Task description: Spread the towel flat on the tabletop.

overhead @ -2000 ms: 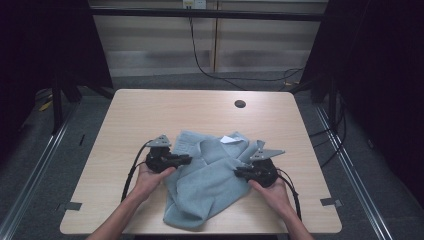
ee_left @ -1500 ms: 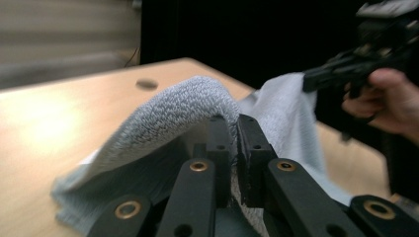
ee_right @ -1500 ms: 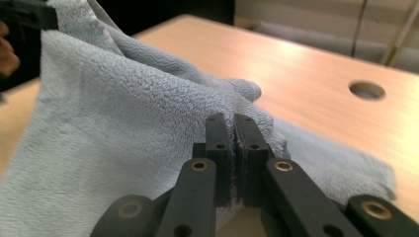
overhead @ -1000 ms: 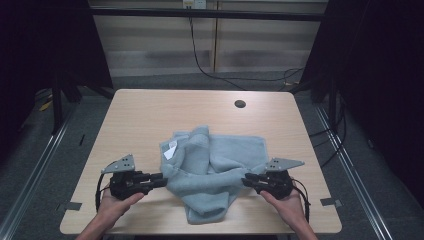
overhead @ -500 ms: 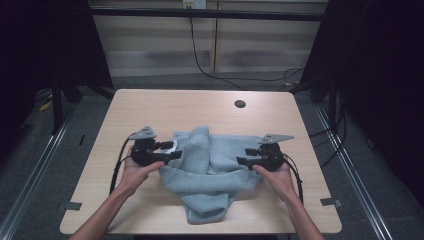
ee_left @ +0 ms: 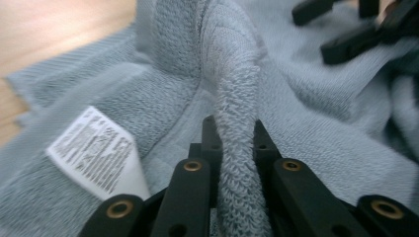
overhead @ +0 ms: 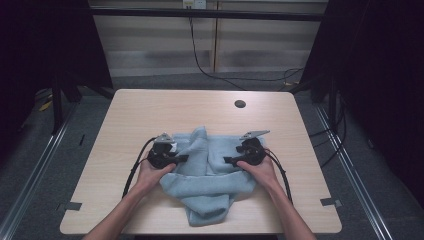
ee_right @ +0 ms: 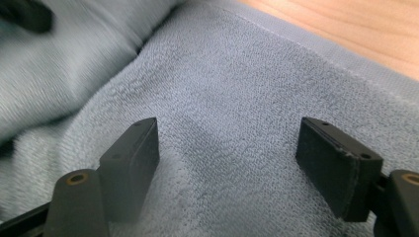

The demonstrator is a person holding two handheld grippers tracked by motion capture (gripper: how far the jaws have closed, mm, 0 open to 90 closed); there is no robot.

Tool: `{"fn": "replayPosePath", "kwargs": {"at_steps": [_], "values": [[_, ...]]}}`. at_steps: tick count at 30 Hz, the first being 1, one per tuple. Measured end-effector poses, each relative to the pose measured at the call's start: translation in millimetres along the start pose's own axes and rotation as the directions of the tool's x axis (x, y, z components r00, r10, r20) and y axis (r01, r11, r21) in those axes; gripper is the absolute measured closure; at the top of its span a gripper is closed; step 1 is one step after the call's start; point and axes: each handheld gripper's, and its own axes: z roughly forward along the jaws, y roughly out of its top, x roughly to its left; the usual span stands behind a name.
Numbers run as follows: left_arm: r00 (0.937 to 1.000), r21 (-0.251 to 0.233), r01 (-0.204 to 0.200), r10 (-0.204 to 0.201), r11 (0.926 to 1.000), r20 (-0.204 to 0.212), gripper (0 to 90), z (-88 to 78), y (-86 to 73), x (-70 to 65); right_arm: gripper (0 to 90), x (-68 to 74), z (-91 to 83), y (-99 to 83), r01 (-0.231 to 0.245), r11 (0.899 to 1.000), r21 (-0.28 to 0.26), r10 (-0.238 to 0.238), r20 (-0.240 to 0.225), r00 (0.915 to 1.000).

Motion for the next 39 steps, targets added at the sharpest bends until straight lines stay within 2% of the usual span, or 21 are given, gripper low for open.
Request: {"fn": "replayPosePath", "kwargs": {"at_steps": [1, 2, 3, 7, 9, 10, 11, 12, 15, 20, 21, 22, 25, 26, 27, 28, 30, 31, 33, 35, 39], "values": [[0.9999, -0.014, 0.012, -0.012, 0.9998, 0.004, 83.2, -4.3, -0.4, 1.5, 23.9, 7.4, 2.0, -2.5, 0.058, 0.998, 0.004, -0.058, 0.051, 0.9970], [1.0000, -0.020, 0.006, -0.006, 0.9998, 0.004, 83.2, -9.2, -0.4, 3.5, 23.9, 7.4, 2.0, -2.5, 0.058, 0.998, 0.004, -0.058, 0.051, 0.9970], [1.0000, -0.039, 0.007, -0.007, 0.9992, 0.006, 83.2, -15.4, -0.6, 4.8, 23.7, 12.8, 3.4, -3.6, 0.101, 0.995, 0.020, -0.103, 0.083, 0.9912], [0.9994, -0.112, 0.035, -0.034, 0.9931, 0.009, 83.3, -38.5, -0.2, 8.3, 28.7, 21.0, 1.9, -3.1, 0.118, 0.991, 0.059, -0.124, 0.105, 0.9868], [0.9994, -0.140, 0.035, -0.036, 0.9895, -0.003, 83.4, -48.9, -1.0, 9.5, 56.4, 20.3, -3.0, -3.1, 0.113, 0.992, 0.060, -0.119, 0.107, 0.9870], [0.9990, -0.154, 0.045, -0.046, 0.9870, -0.002, 83.6, -54.3, -1.6, 10.6, 64.6, 18.2, -6.2, -4.2, 0.117, 0.991, 0.058, -0.122, 0.102, 0.9873], [0.9989, -0.166, 0.044, -0.046, 0.9852, -0.008, 83.6, -59.9, -2.2, 12.1, 78.5, 12.9, -12.3, -6.8, 0.101, 0.993, 0.063, -0.107, 0.101, 0.9891], [0.9985, -0.182, 0.051, -0.054, 0.9820, -0.011, 83.6, -65.3, -2.6, 13.5, 80.7, 10.0, -15.6, -8.0, 0.083, 0.994, 0.069, -0.090, 0.104, 0.9905], [0.9967, -0.246, 0.070, -0.078, 0.9667, -0.023, 83.7, -85.8, -1.7, 19.5, 83.1, -0.4, -26.0, -15.4, 0.040, 0.998, 0.047, -0.047, 0.149, 0.9877], [0.9924, -0.285, 0.092, -0.111, 0.9542, -0.052, 83.8, -101.4, -4.1, 27.4, 84.0, -20.7, -48.6, -22.7, -0.039, 0.999, -0.011, 0.040, 0.208, 0.9772], [0.9894, -0.287, 0.104, -0.128, 0.9524, -0.068, 83.7, -107.0, -6.9, 30.7, 84.1, -32.0, -66.1, -26.6, -0.060, 0.997, -0.057, 0.073, 0.247, 0.9664], [0.9894, -0.287, 0.104, -0.128, 0.9524, -0.068, 83.8, -107.0, -6.9, 30.7, 84.1, -32.0, -66.1, -26.6, -0.060, 0.997, -0.057, 0.073, 0.247, 0.9664], [0.9853, -0.276, 0.116, -0.146, 0.9541, -0.089, 83.7, -113.8, -14.2, 33.5, 84.2, -46.2, -94.3, -36.8, -0.100, 0.989, -0.109, 0.130, 0.323, 0.9373], [0.9851, -0.269, 0.116, -0.145, 0.9561, -0.092, 83.7, -115.2, -17.2, 33.7, 84.2, -46.2, -94.3, -36.8, -0.100, 0.989, -0.109, 0.130, 0.323, 0.9373], [0.9848, -0.260, 0.118, -0.146, 0.9584, -0.094, 83.5, -116.6, -20.5, 33.5, 84.2, -52.2, -106.5, -43.7, -0.117, 0.985, -0.126, 0.158, 0.385, 0.9093], [0.9842, -0.250, 0.120, -0.148, 0.9607, -0.097, 83.5, -117.9, -23.9, 32.6, 84.2, -52.2, -106.5, -43.7, -0.117, 0.985, -0.126, 0.158, 0.385, 0.9093], [0.9863, -0.232, 0.121, -0.143, 0.9651, -0.082, 83.2, -119.9, -30.7, 29.1, 84.1, -58.6, -116.2, -51.2, -0.153, 0.976, -0.155, 0.204, 0.412, 0.8881], [0.9862, -0.229, 0.124, -0.145, 0.9654, -0.079, 83.0, -120.6, -32.6, 26.9, 83.9, -60.6, -118.3, -53.9, -0.159, 0.975, -0.158, 0.211, 0.415, 0.8850], [0.9897, -0.216, 0.109, -0.126, 0.9702, -0.067, 77.7, -123.3, -35.7, 21.4, 77.4, -61.2, -116.2, -57.0, -0.160, 0.977, -0.138, 0.202, 0.388, 0.8992], [0.9922, -0.233, 0.101, -0.115, 0.9671, -0.047, 72.4, -127.5, -36.1, 18.9, 71.5, -59.3, -113.8, -56.4, -0.151, 0.978, -0.144, 0.195, 0.379, 0.9045], [0.9908, -0.268, 0.101, -0.122, 0.9580, -0.060, 61.4, -131.9, -28.2, 22.9, 60.7, -51.2, -113.6, -47.6, -0.132, 0.976, -0.176, 0.188, 0.353, 0.9165]]}}
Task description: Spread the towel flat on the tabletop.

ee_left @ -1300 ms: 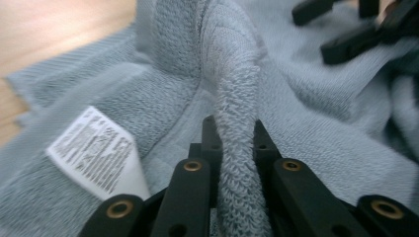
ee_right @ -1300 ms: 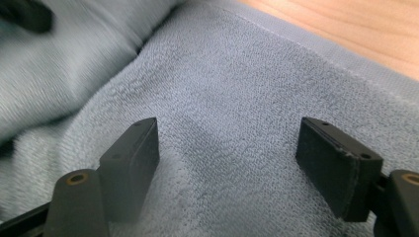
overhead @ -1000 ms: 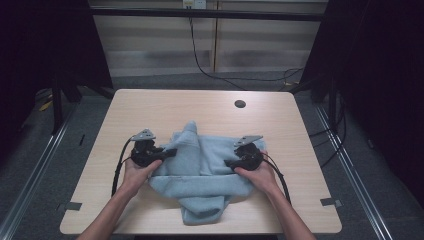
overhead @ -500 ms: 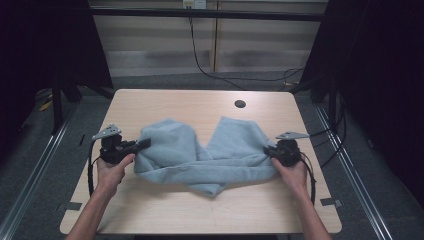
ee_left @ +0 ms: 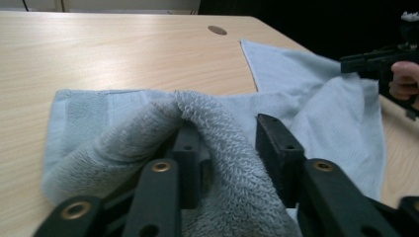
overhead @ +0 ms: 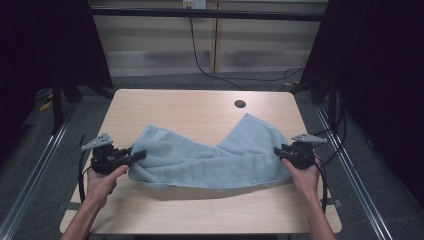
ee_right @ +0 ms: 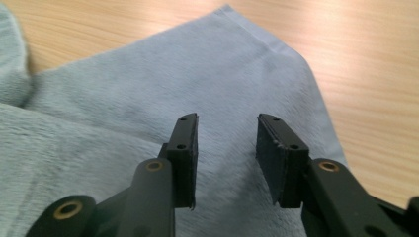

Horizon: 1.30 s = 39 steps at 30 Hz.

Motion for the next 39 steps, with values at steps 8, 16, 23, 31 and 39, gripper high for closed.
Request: {"fn": "replayPosePath", "kwargs": {"at_steps": [8, 16, 23, 31, 39], "values": [[1.0000, -0.020, -0.003, 0.003, 0.9998, -0.008, 55.6, 6.0, 9.1, 2.2, 58.6, 29.5, -0.1, 0.2, 0.056, 0.998, 0.016, -0.053, -0.127, 0.9905], [0.9999, -0.050, -0.010, 0.010, 0.9987, 0.003, 51.9, 11.6, 28.6, 3.2, 56.7, 63.4, -0.4, -19.0, 0.132, 0.987, 0.087, -0.109, -0.232, 0.9666], [0.9973, 0.132, -0.067, 0.071, 0.9890, -0.021, 60.8, 53.0, 19.2, 14.0, 57.2, 74.0, 2.2, -38.8, 0.168, 0.976, 0.140, -0.133, -0.233, 0.9634], [0.9929, 0.313, -0.084, 0.106, 0.9459, -0.054, 64.7, 79.9, -18.8, 21.2, 60.3, 55.7, 22.3, -24.3, 0.131, 0.982, 0.133, -0.104, -0.194, 0.9754], [0.9897, 0.357, -0.141, 0.140, 0.9234, 0.028, 63.0, 56.6, -39.6, -5.5, 59.0, 47.2, 58.2, -0.9, 0.116, 0.988, 0.105, -0.099, -0.159, 0.9823]]}}
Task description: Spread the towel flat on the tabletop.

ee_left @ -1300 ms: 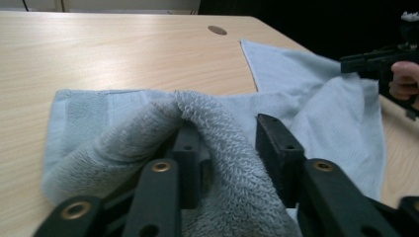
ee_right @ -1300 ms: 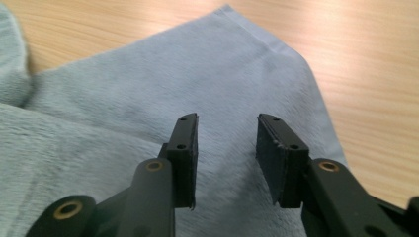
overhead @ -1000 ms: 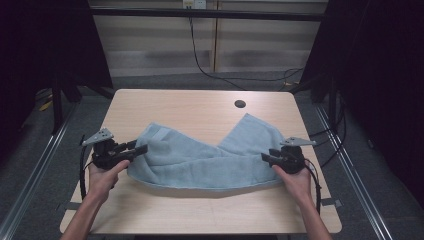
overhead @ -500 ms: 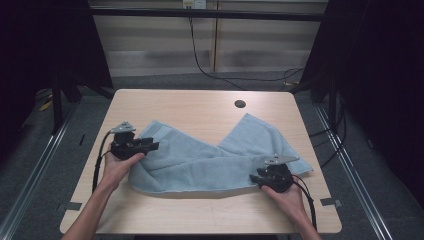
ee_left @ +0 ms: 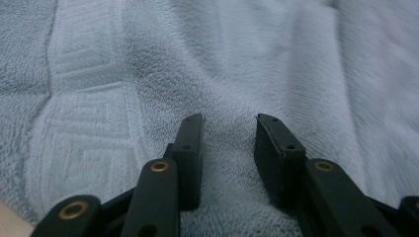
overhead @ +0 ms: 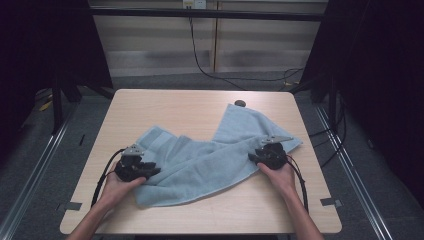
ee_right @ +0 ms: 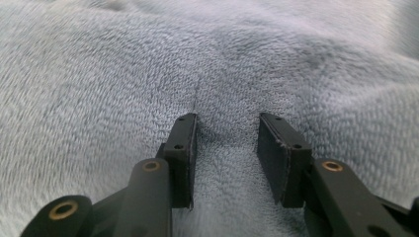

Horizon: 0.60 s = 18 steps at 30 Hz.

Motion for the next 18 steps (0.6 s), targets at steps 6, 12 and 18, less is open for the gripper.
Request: {"fn": "replayPosePath", "kwargs": {"at_steps": [6, 12, 18], "values": [[0.9864, 0.037, -0.026, 0.019, 0.9990, 0.163, 61.5, -8.7, -16.4, -37.2, 57.7, -1.5, 15.6, 14.2, -0.010, 1.000, -0.001, 0.010, 0.020, 0.9998], [0.9792, -0.028, -0.014, 0.020, 0.9995, 0.202, 56.5, -14.5, -10.3, -51.7, 51.2, 2.1, 23.0, 22.8, 0.006, 1.000, -0.018, -0.005, 0.026, 0.9997], [0.9953, -0.131, 0.016, -0.003, 0.9912, 0.097, 56.0, -15.1, 14.8, -14.4, 47.9, 34.9, -7.2, 23.2, 0.054, 0.996, -0.064, -0.060, -0.087, 0.9944]]}}
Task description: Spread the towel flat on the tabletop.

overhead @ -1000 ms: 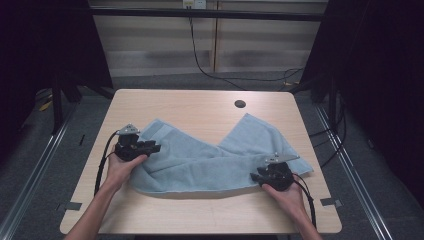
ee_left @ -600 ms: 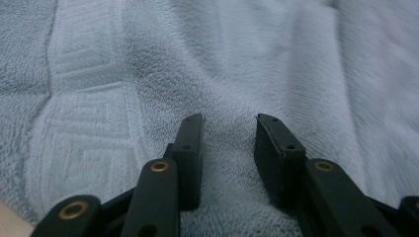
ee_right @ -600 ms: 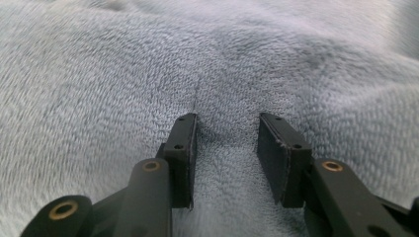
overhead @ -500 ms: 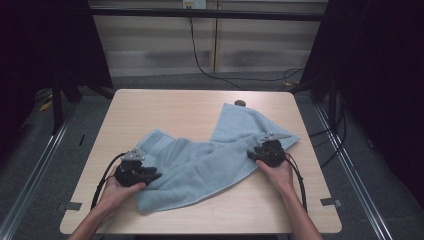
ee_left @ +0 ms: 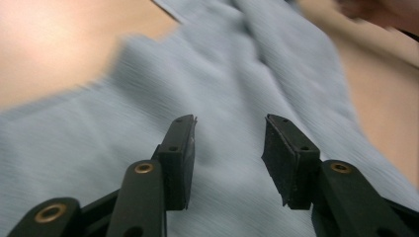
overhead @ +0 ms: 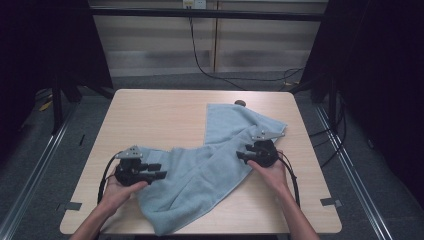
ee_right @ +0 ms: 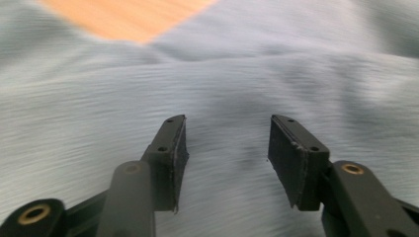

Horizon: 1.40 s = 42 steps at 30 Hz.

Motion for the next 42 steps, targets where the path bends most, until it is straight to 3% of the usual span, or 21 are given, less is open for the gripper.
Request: {"fn": "replayPosePath", "kwargs": {"at_steps": [2, 4, 5, 6, 9, 11, 13, 16, 17, 19, 20, 21, 22, 24, 26, 31, 32, 35, 38, 40, 42], "values": [[0.9990, 0.001, 0.037, -0.037, 0.9993, -0.026, 55.4, 7.6, 5.2, 16.3, 45.2, 13.1, -9.1, -2.4, -0.001, 1.000, -0.005, 0.000, -0.055, 0.9985], [0.9973, -0.004, 0.067, -0.067, 0.9978, -0.031, 51.8, 15.2, 4.7, 25.9, 40.1, 32.4, -15.5, -10.1, 0.029, 0.999, 0.013, -0.028, -0.118, 0.9926], [0.9973, 0.020, 0.063, -0.062, 0.9978, -0.039, 51.8, 20.7, 4.7, 29.3, 40.1, 32.4, -15.5, -10.1, 0.029, 0.999, 0.013, -0.028, -0.118, 0.9926], [0.9974, 0.043, 0.032, -0.029, 0.9986, -0.066, 48.5, 26.7, 4.9, 30.1, 37.0, 44.4, -15.9, -17.0, 0.056, 0.998, 0.028, -0.051, -0.138, 0.9892], [0.9988, 0.039, 0.015, -0.013, 0.9991, -0.047, 43.7, 36.1, 6.4, 30.2, 31.2, 53.0, -11.4, -24.6, 0.062, 0.997, 0.043, -0.055, -0.164, 0.9849], [0.9987, 0.071, -0.017, 0.020, 0.9973, -0.048, 42.1, 42.6, 8.6, 26.6, 31.3, 54.9, -8.7, -26.7, 0.075, 0.996, 0.056, -0.066, -0.162, 0.9845], [0.9986, 0.075, -0.022, 0.026, 0.9970, -0.046, 39.8, 47.5, 9.5, 24.8, 32.3, 55.8, -2.9, -30.3, 0.084, 0.994, 0.076, -0.073, -0.139, 0.9876], [0.9951, 0.101, -0.012, 0.021, 0.9948, -0.096, 40.4, 55.5, 7.2, 21.7, 38.3, 56.6, 0.0, -31.4, 0.104, 0.992, 0.073, -0.096, -0.114, 0.9888], [0.9897, 0.097, -0.028, 0.041, 0.9949, -0.137, 44.2, 55.7, 6.3, 19.6, 41.4, 57.1, 0.0, -31.3, 0.118, 0.990, 0.076, -0.110, -0.103, 0.9886], [0.9766, 0.111, -0.068, 0.089, 0.9915, -0.196, 60.4, 54.3, 5.7, 17.9, 51.6, 58.8, -0.6, -32.4, 0.147, 0.986, 0.085, -0.141, -0.066, 0.9878], [0.9733, 0.114, -0.072, 0.095, 0.9909, -0.209, 70.6, 53.1, 5.4, 18.2, 57.0, 58.6, -0.9, -32.5, 0.156, 0.984, 0.084, -0.152, -0.051, 0.9870], [0.9770, 0.106, -0.052, 0.072, 0.9930, -0.201, 74.6, 51.7, 5.0, 20.2, 59.9, 57.7, -1.8, -32.0, 0.145, 0.986, 0.087, -0.142, -0.040, 0.9890], [0.9811, 0.091, -0.015, 0.032, 0.9958, -0.191, 77.8, 49.8, 3.9, 22.2, 62.8, 55.2, -2.2, -31.8, 0.126, 0.988, 0.083, -0.123, -0.048, 0.9913], [0.9833, 0.079, 0.007, 0.008, 0.9969, -0.182, 80.3, 45.8, 3.2, 24.2, 67.9, 49.3, -4.6, -31.1, 0.114, 0.991, 0.075, -0.111, -0.034, 0.9932], [0.9903, 0.044, 0.043, -0.037, 0.9981, -0.134, 80.6, 39.8, 2.1, 25.0, 70.0, 39.5, -6.7, -29.9, 0.086, 0.995, 0.051, -0.084, -0.036, 0.9958], [0.9943, 0.017, 0.050, -0.048, 0.9986, -0.095, 82.1, 27.5, 2.6, 16.6, 75.8, 20.5, -14.8, -26.4, 0.029, 1.000, 0.013, -0.029, 0.005, 0.9996], [0.9934, 0.018, 0.049, -0.046, 0.9987, -0.105, 82.4, 25.0, 1.8, 14.8, 79.7, 16.2, -18.1, -26.1, 0.023, 1.000, 0.003, -0.023, 0.022, 0.9995], [0.9922, 0.009, 0.080, -0.079, 0.9968, -0.096, 82.8, 14.5, -5.0, 17.1, 83.6, -0.7, -32.5, -25.1, -0.017, 1.000, -0.027, 0.019, 0.085, 0.9962], [0.9881, -0.010, 0.108, -0.108, 0.9941, -0.109, 83.1, -0.3, -13.6, 20.5, 84.5, -29.2, -51.9, -22.8, -0.067, 0.994, -0.090, 0.081, 0.157, 0.9843], [0.9895, -0.035, 0.130, -0.132, 0.9908, -0.058, 83.1, -8.7, -18.0, 20.9, 84.4, -43.1, -57.5, -22.1, -0.088, 0.992, -0.093, 0.104, 0.190, 0.9763], [0.9896, -0.047, 0.139, -0.141, 0.9891, -0.029, 83.0, -11.9, -20.1, 18.4, 84.1, -54.7, -58.0, -21.3, -0.110, 0.989, -0.096, 0.126, 0.185, 0.9747]]}}
